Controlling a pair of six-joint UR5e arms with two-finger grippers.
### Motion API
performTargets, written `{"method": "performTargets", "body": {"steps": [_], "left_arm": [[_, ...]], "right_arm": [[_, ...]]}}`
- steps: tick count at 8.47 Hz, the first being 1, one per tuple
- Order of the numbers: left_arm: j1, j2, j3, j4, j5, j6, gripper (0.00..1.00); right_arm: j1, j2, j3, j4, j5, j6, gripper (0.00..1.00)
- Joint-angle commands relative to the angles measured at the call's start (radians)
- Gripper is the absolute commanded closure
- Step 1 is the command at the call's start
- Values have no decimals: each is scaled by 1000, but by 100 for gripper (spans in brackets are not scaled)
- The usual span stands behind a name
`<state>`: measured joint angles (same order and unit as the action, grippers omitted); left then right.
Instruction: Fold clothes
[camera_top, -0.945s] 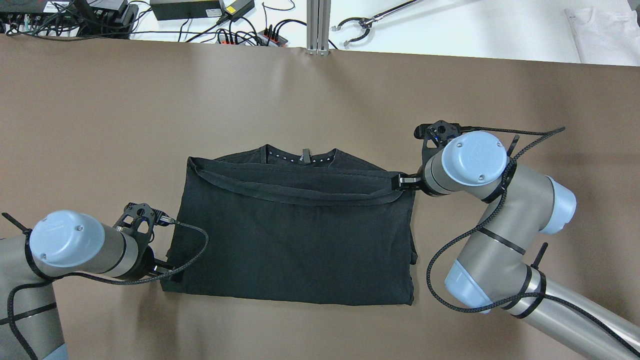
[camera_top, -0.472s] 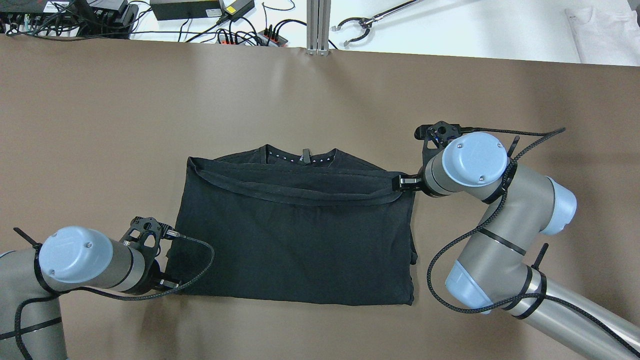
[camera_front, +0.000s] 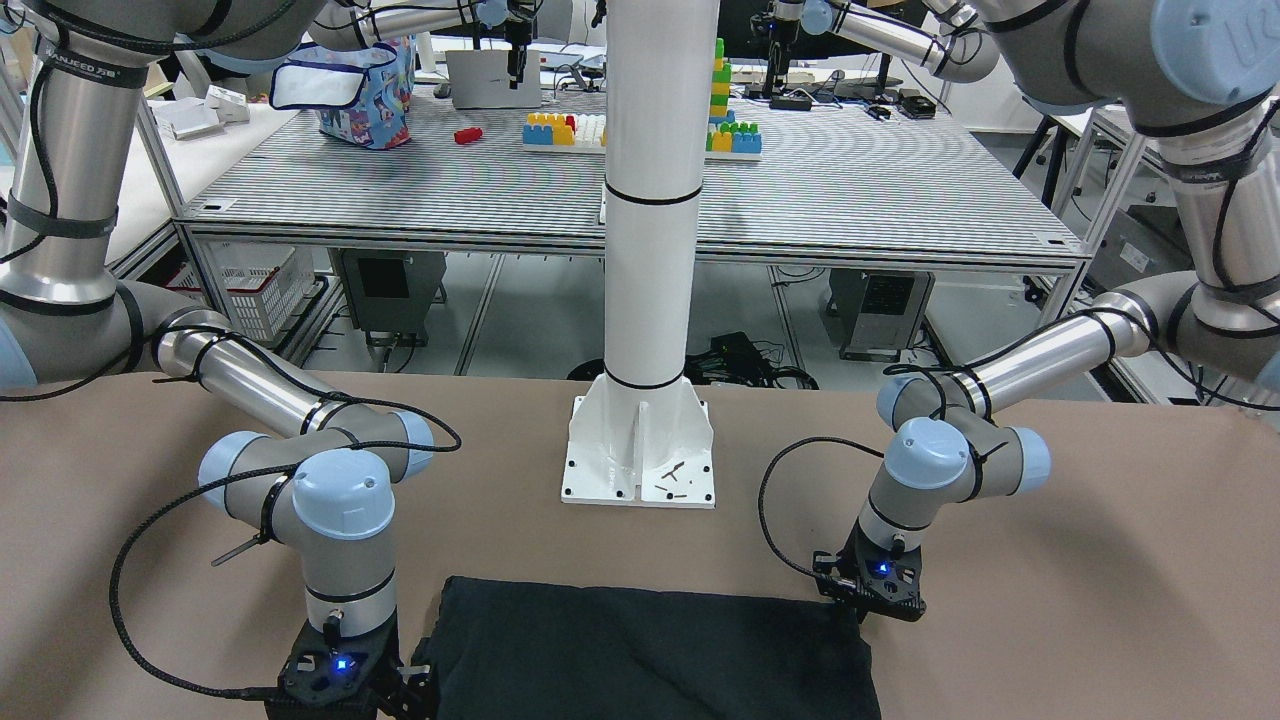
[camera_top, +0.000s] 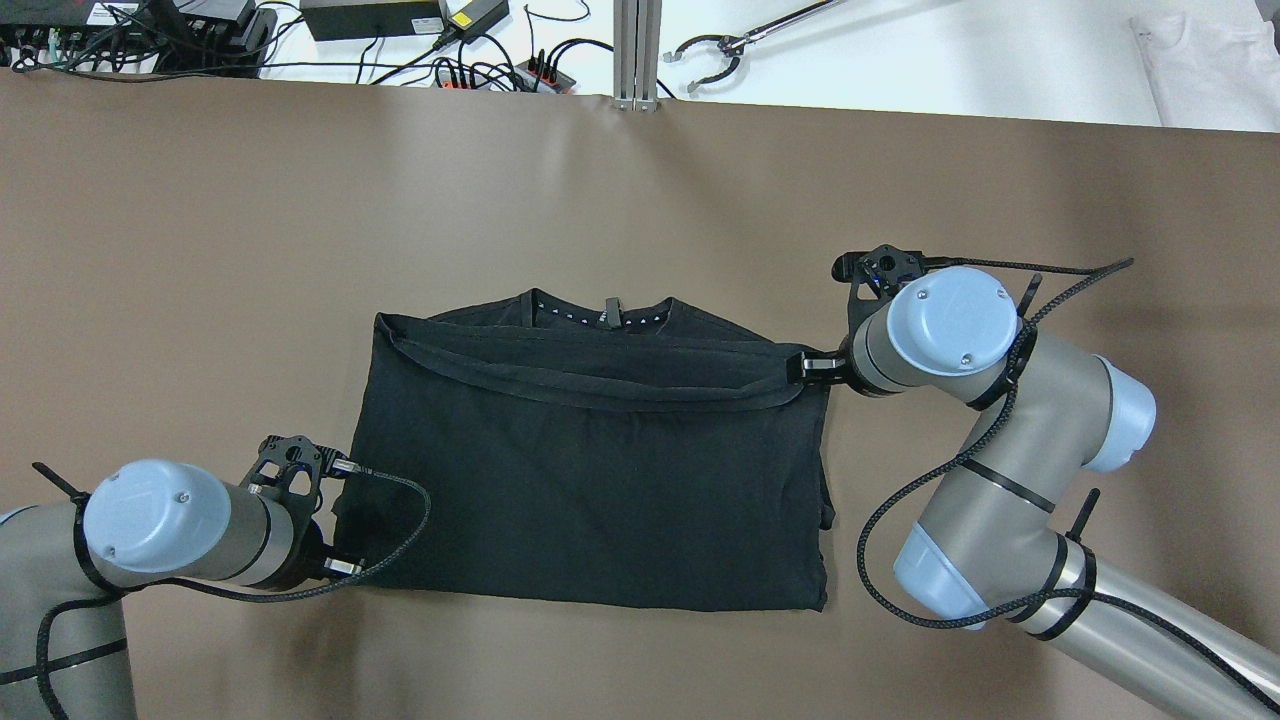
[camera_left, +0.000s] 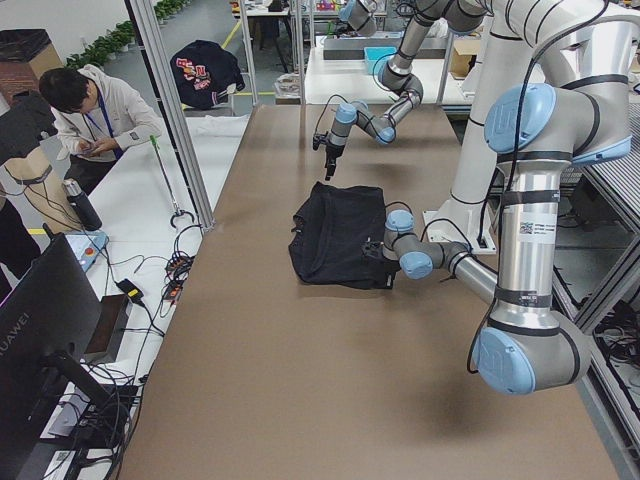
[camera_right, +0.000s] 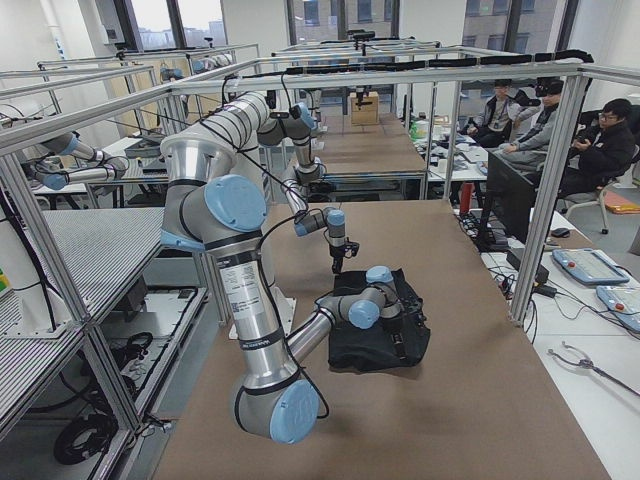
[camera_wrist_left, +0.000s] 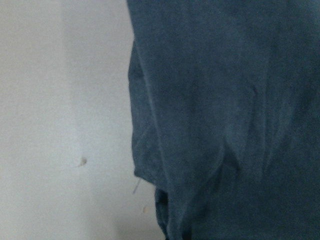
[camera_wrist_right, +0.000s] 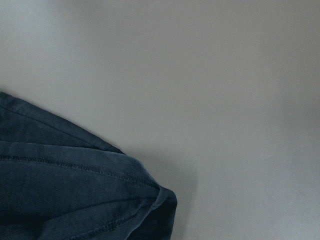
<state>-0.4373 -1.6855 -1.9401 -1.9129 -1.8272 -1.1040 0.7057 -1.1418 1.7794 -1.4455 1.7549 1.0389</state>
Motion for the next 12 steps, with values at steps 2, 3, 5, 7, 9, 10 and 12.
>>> {"method": "performTargets", "body": {"steps": [2,3,5,7,9,10,12], "left_arm": [[-39,-2,1,5,8,27,100],[-91,-9,13,8,11,109,100],[-261,-138,158,15,-15,246,100],[-375,-335,387,15,-17,327,100],[-446,-539,621,12,-20,381,100],[-455,-665,776,5,-17,389,100],[-455,-881,1095,-108,3,389,100]], "right_arm": [[0,1,-1,0,0,0,6],[0,-1,-1,0,-2,1,6],[-2,-1,-1,0,-2,7,6],[-5,-1,-1,0,-2,7,6],[-6,-1,-3,0,-3,6,6],[-6,-1,-3,0,-3,6,6],[-6,-1,-3,0,-3,4,6]]}}
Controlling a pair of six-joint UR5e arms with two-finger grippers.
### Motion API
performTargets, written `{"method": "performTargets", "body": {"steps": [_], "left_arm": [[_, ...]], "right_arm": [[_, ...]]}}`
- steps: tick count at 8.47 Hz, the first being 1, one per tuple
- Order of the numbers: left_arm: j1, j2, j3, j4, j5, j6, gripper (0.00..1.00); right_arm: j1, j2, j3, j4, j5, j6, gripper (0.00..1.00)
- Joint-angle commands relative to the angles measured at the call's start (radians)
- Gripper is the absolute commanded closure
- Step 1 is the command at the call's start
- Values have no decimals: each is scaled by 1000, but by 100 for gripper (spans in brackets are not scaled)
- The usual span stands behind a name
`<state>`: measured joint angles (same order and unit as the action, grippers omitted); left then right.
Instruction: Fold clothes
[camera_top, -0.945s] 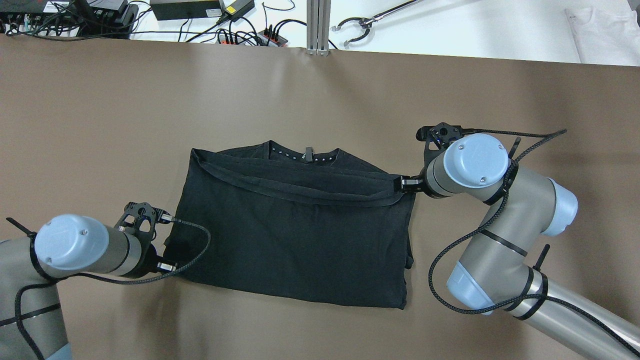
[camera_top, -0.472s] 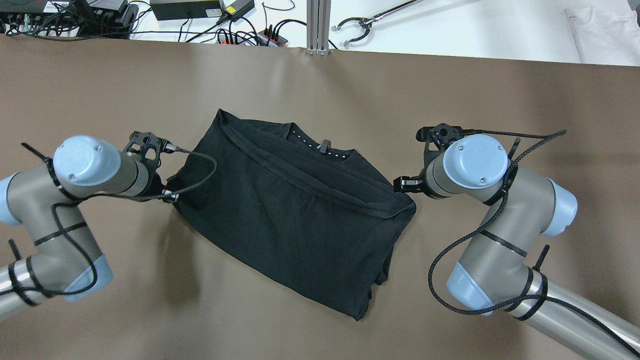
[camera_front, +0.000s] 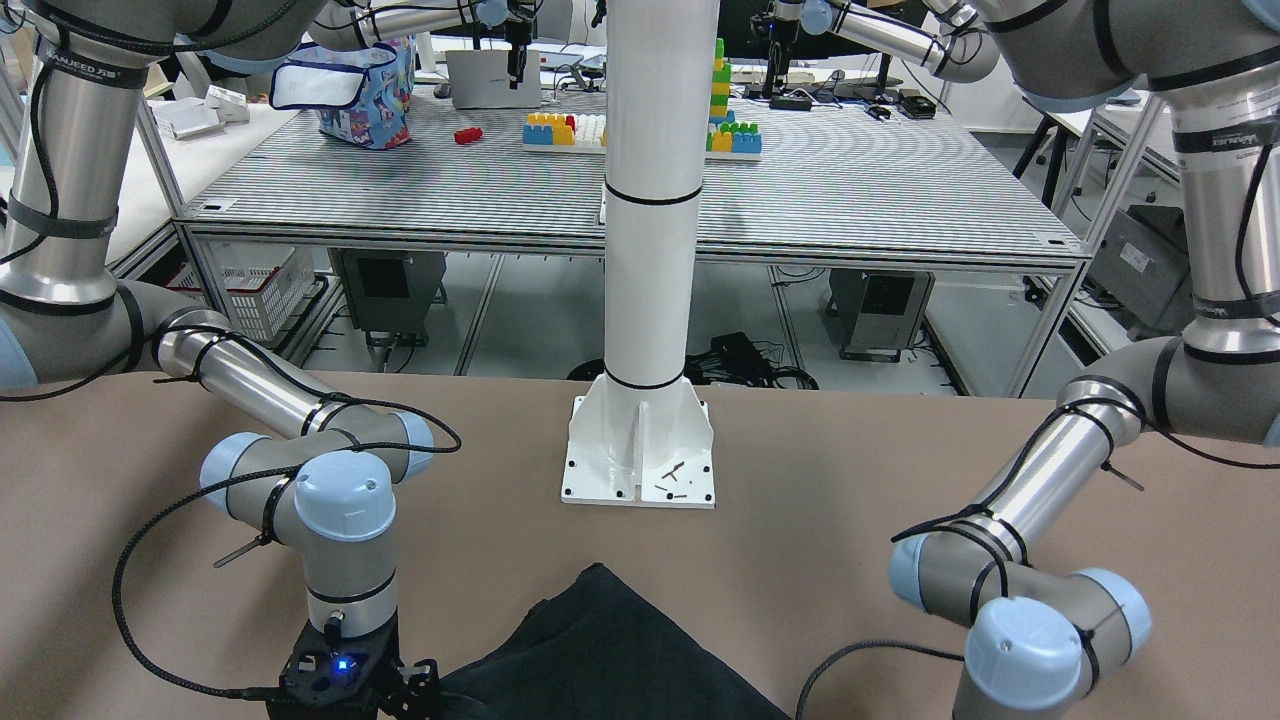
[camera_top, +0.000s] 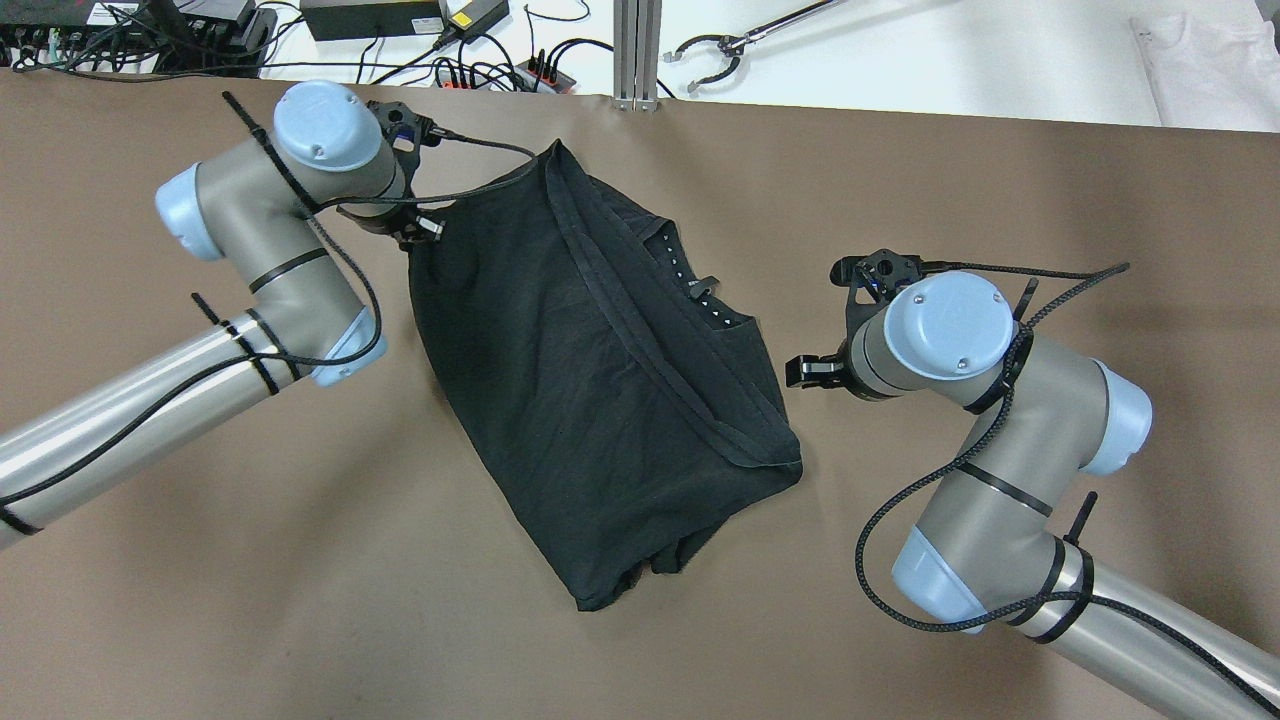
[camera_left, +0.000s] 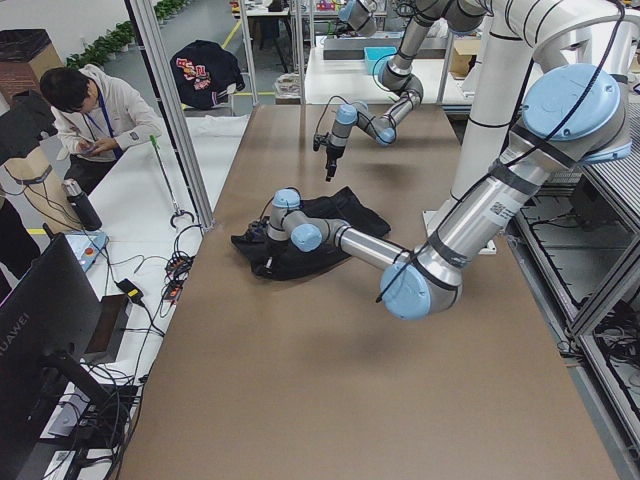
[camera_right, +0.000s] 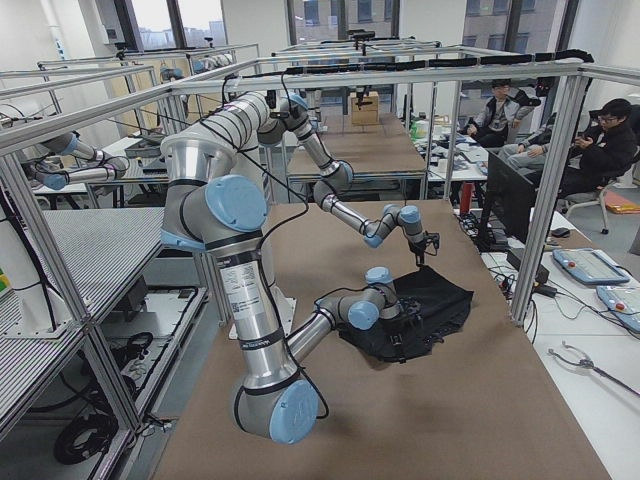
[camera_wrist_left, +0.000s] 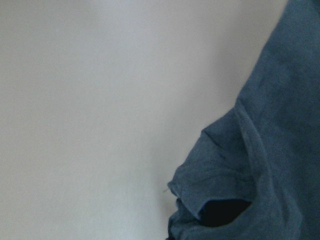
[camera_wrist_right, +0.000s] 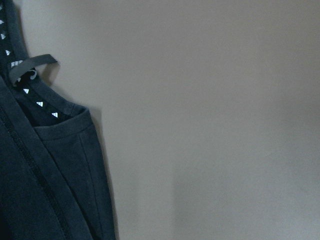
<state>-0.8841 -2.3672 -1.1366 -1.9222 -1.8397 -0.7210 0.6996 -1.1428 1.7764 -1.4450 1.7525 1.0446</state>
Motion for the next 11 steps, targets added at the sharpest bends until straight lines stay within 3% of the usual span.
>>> {"method": "performTargets", "body": {"steps": [1,4,5,6,9,11], "left_arm": [[-7,-242,410,-197,36,6,100],[-41,-287,460,-215,25,91,100],[-79,-276,457,-216,-1,192,18],[-93,-249,439,-225,-3,224,0],[-162,-172,341,-225,-101,328,0],[-159,-112,256,-224,-105,318,0]], "right_arm": [[1,-1,0,0,-1,-5,6],[0,0,0,0,-1,5,6],[-5,2,0,0,-1,8,6],[-8,2,0,0,-1,9,6],[-29,12,-5,0,-7,46,6],[-57,11,-40,113,-7,279,8]]}}
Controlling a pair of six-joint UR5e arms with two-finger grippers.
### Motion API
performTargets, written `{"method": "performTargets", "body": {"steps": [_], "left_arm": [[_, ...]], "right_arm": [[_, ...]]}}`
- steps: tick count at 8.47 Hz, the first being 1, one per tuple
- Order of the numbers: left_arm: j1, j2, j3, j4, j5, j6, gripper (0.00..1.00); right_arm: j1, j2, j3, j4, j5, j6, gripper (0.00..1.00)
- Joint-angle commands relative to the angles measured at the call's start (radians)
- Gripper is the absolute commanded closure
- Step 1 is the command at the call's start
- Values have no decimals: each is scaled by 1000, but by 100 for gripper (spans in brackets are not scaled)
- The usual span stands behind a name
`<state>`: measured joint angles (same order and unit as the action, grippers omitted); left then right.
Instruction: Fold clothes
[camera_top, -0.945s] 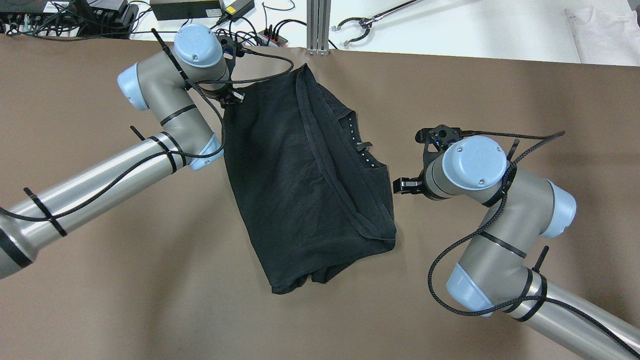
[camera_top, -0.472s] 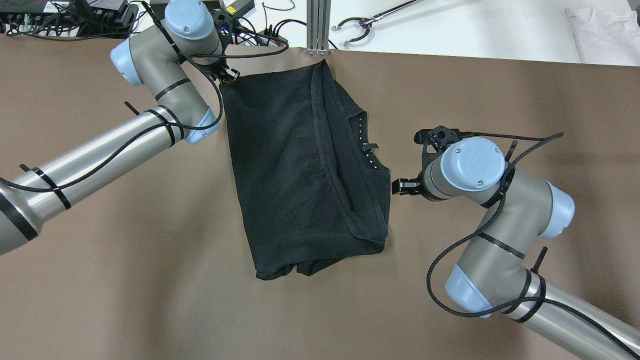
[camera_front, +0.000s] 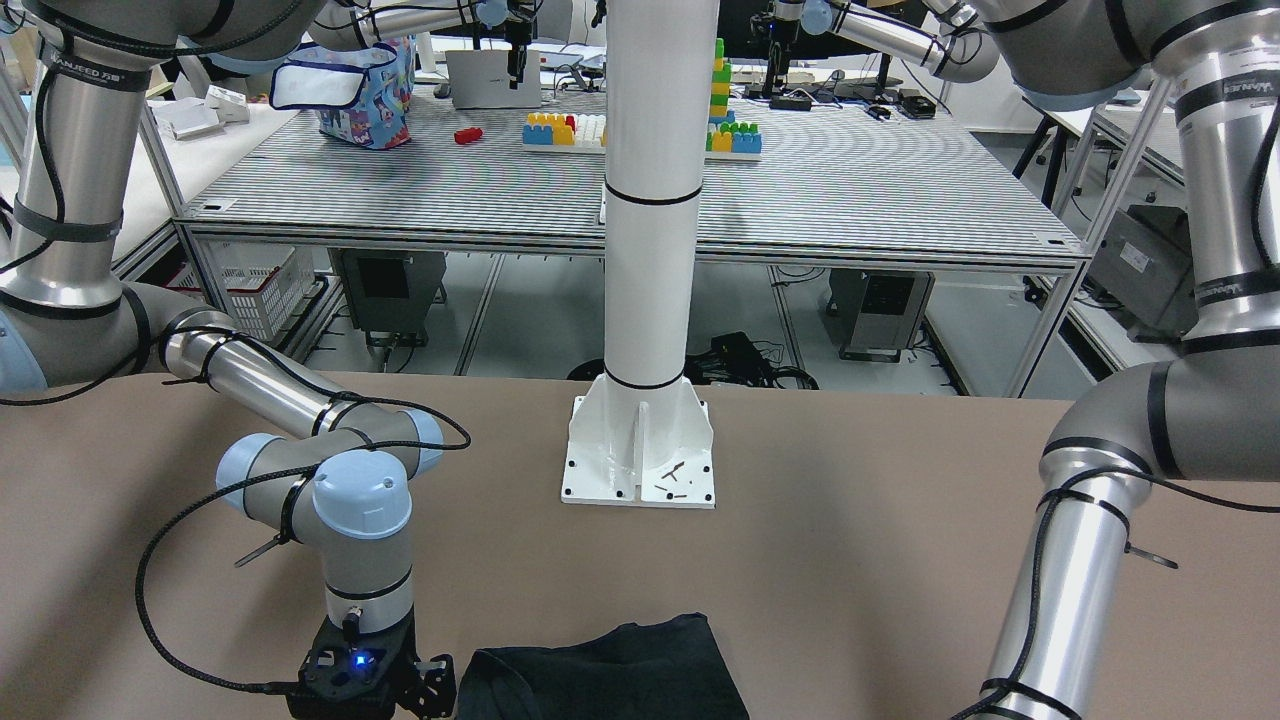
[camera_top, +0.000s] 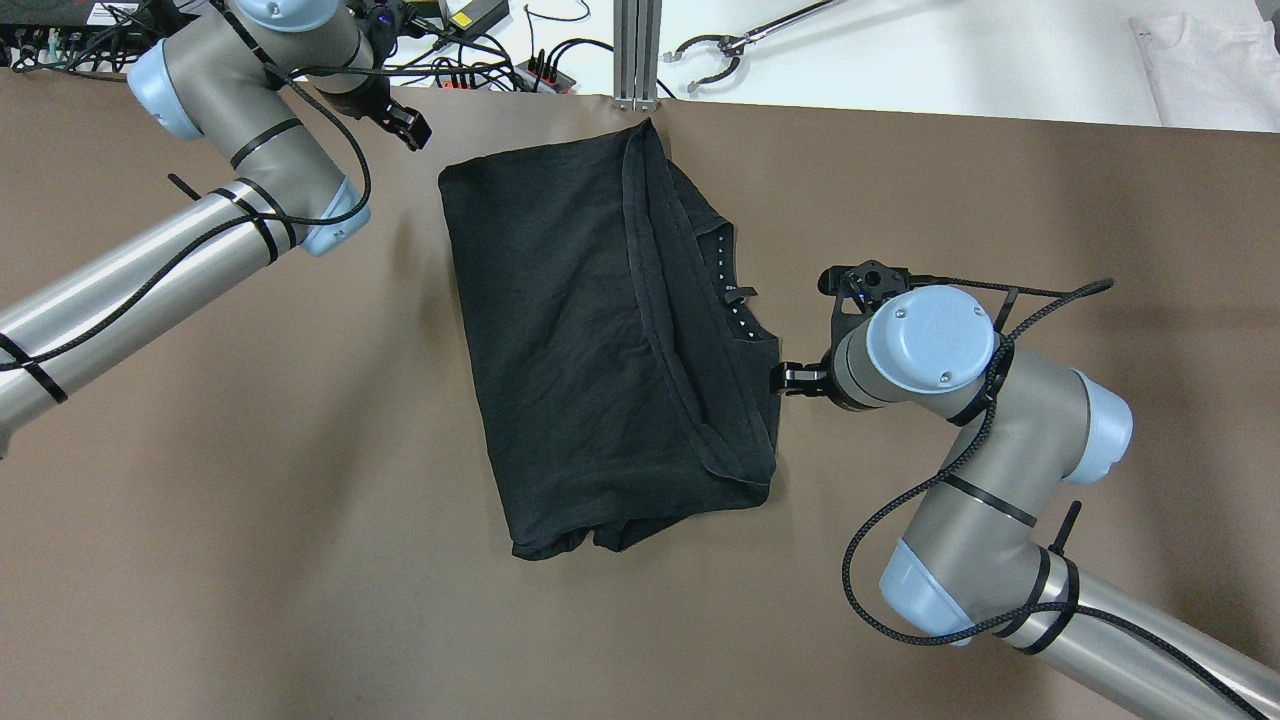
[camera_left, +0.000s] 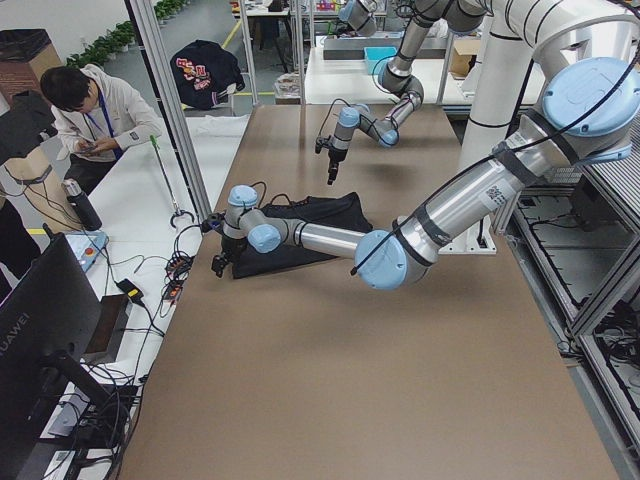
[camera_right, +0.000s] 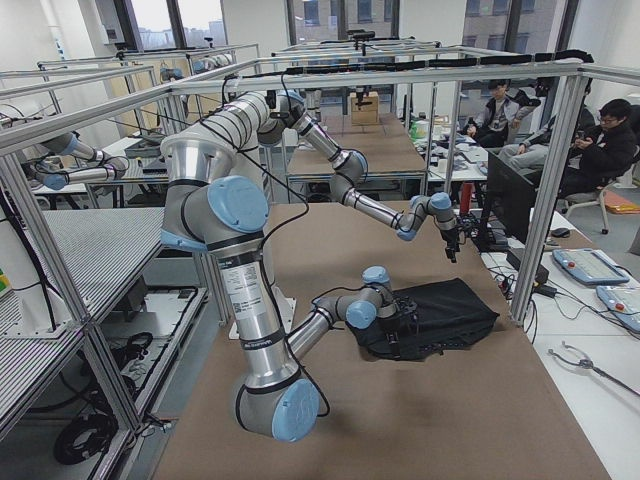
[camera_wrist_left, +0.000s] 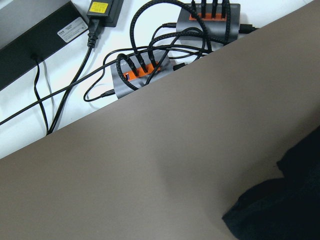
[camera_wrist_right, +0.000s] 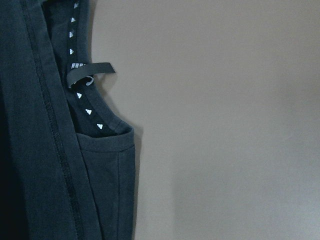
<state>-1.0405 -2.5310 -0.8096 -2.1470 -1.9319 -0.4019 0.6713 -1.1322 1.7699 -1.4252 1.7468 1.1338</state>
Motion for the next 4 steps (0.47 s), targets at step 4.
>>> {"method": "performTargets", "body": {"steps": [4], "left_arm": [[0,61,-86,-1,-13,-29,0]], "right_arm": [[-160,-6,-107,252,-91,379,14]]}}
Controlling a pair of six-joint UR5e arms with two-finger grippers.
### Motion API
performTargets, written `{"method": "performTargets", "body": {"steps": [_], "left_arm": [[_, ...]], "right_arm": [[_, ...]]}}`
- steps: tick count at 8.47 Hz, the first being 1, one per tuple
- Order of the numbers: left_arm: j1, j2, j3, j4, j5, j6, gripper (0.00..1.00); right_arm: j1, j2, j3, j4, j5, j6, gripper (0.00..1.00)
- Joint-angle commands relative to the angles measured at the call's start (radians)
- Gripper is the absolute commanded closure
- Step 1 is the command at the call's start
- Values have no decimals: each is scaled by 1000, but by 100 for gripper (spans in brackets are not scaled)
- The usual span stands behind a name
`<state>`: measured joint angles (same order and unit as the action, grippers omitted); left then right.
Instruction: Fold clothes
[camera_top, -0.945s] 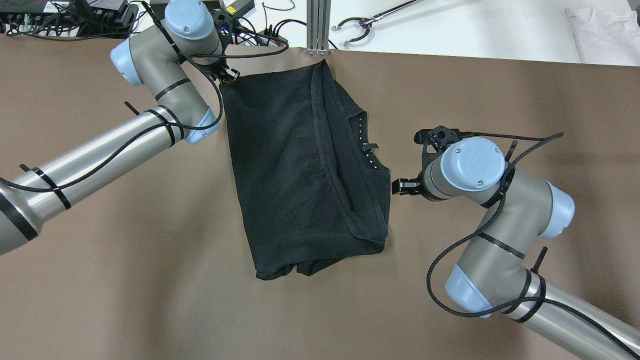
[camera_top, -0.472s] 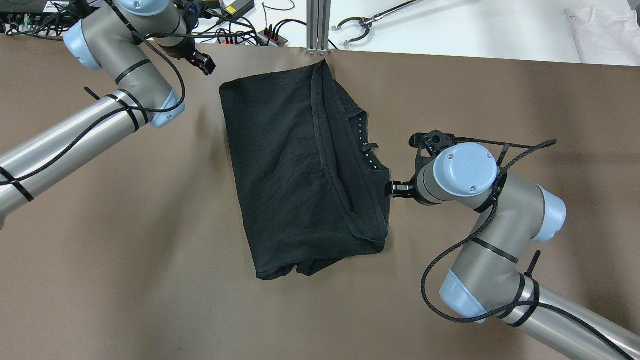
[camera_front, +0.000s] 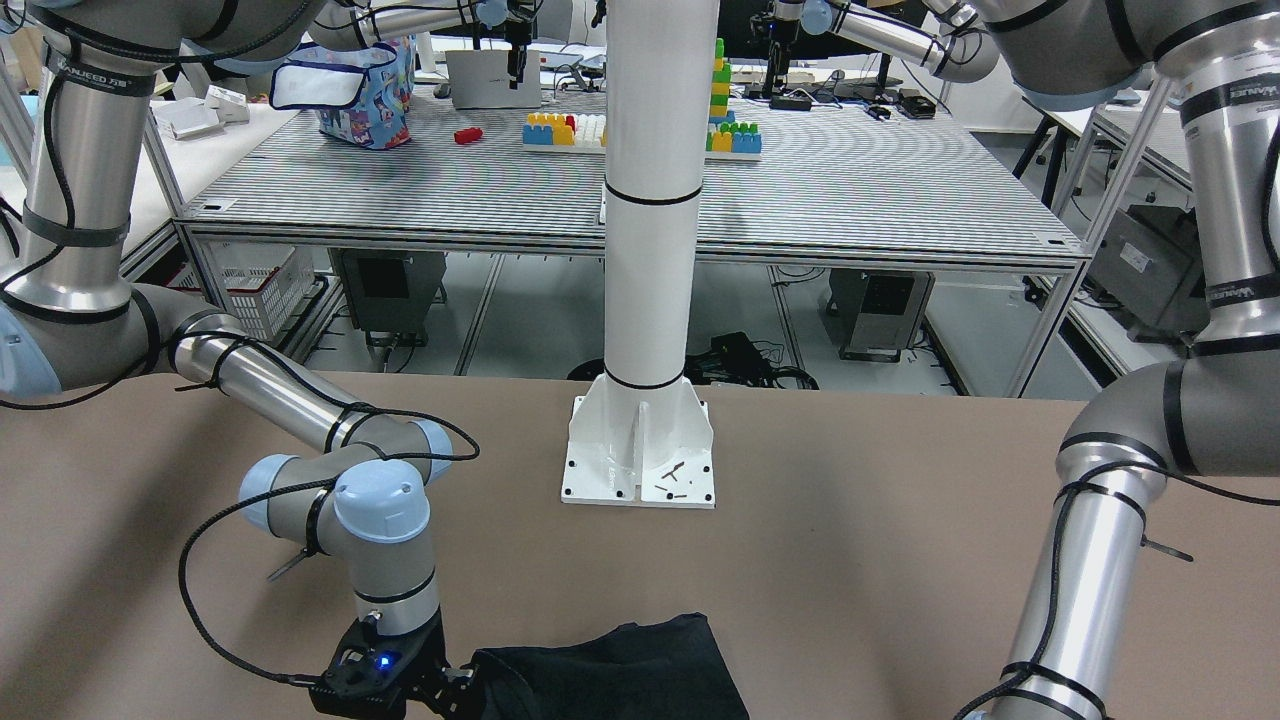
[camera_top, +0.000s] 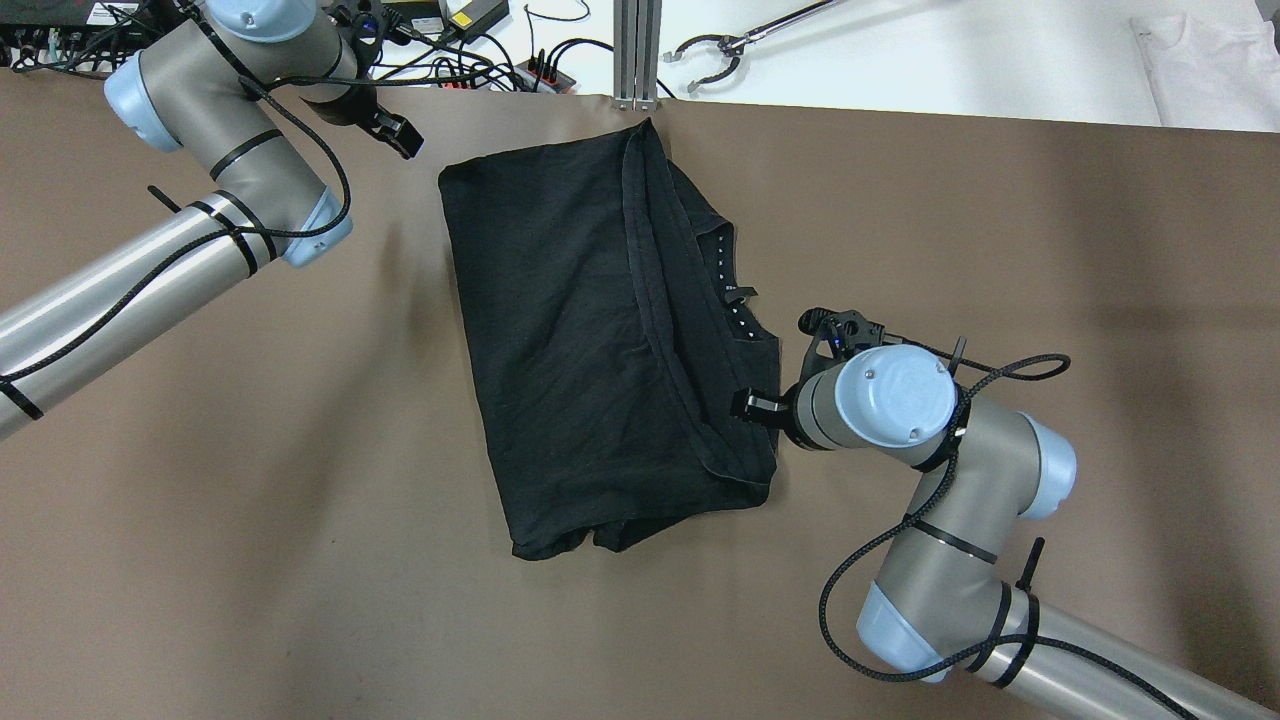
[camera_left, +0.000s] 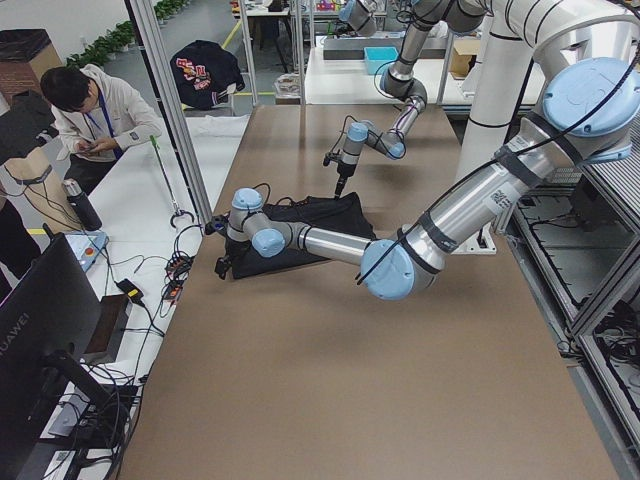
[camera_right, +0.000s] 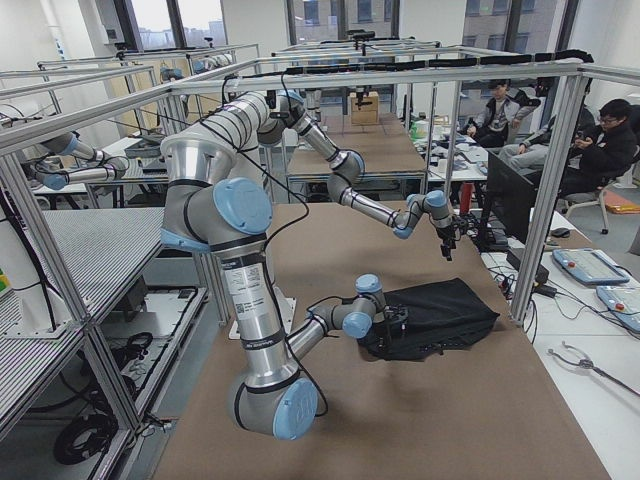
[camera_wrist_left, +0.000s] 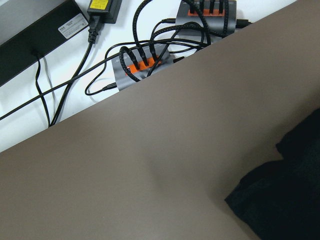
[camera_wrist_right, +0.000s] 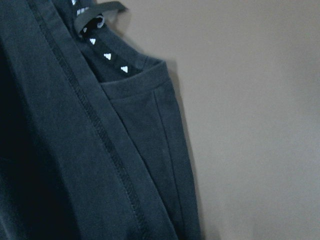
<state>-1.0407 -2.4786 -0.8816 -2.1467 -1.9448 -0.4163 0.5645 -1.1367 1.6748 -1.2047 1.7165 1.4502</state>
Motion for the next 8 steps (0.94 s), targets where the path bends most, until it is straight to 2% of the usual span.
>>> {"method": "performTargets", "body": {"steps": [1,2,4,5,8], "left_arm": [[2,13,-22,-1,1,-24,0],[2,18,-22,-2,3,-27,0],[2,20,-23,-2,6,-27,0],[4,20,-23,-2,6,-27,0],[4,29,-25,-4,7,-27,0]], "right_arm": [[-54,-2,-9,31,-63,68,23],[-54,-3,-6,31,-63,68,39],[-52,-6,3,31,-64,68,82],[-52,-23,12,33,-69,68,100],[-57,-75,89,31,-107,67,100]]}}
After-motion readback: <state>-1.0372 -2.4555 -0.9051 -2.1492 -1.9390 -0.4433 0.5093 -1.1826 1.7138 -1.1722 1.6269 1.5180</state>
